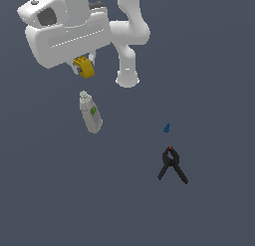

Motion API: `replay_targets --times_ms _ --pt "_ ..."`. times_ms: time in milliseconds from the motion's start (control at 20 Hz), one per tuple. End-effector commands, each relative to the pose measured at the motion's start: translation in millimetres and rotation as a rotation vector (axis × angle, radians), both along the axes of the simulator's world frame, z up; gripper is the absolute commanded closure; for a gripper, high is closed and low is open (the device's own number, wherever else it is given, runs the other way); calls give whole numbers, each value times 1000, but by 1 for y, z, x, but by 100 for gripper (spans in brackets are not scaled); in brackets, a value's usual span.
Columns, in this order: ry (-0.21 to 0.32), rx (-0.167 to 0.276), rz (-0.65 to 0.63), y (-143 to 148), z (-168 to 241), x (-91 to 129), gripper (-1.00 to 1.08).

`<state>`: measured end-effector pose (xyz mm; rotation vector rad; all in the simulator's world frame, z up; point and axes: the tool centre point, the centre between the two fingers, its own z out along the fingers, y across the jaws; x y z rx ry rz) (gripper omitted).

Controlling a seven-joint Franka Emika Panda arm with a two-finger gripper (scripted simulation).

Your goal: Pick up a designated object from a clutter of objects.

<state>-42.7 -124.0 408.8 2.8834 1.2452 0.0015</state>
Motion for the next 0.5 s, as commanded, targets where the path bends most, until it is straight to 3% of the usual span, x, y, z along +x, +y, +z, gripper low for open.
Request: replay_targets --times_ms 0,450 --pt "1 0 0 -1 13 0 108" --pt "1 0 0 -2 31 2 108"
